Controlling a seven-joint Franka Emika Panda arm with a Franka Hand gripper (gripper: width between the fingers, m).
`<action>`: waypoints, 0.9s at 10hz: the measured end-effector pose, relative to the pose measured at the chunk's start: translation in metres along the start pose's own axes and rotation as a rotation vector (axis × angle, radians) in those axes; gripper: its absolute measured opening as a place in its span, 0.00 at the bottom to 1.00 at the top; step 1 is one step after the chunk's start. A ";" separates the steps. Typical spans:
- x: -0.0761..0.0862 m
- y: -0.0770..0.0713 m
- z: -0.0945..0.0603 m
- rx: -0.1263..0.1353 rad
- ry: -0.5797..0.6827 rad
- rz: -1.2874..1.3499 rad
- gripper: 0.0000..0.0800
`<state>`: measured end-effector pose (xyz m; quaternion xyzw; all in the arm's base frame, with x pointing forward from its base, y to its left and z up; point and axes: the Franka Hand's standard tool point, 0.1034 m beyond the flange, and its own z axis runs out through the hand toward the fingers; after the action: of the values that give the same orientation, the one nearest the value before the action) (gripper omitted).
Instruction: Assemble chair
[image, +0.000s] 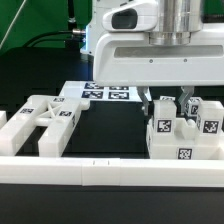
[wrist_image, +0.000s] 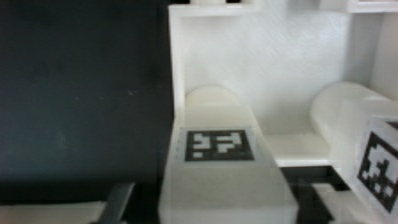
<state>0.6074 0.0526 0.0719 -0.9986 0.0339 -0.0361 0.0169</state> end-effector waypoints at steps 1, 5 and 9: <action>0.000 0.000 0.000 0.002 0.000 0.099 0.36; 0.000 -0.001 0.000 0.001 0.002 0.511 0.36; -0.002 -0.005 0.000 -0.003 -0.018 0.970 0.36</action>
Offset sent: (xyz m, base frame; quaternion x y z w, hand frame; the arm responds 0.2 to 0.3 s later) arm -0.0077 0.0001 0.0018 -0.0220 -0.0127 0.2633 0.9644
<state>0.6054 0.0575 0.0716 -0.8678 0.4957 -0.0153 0.0306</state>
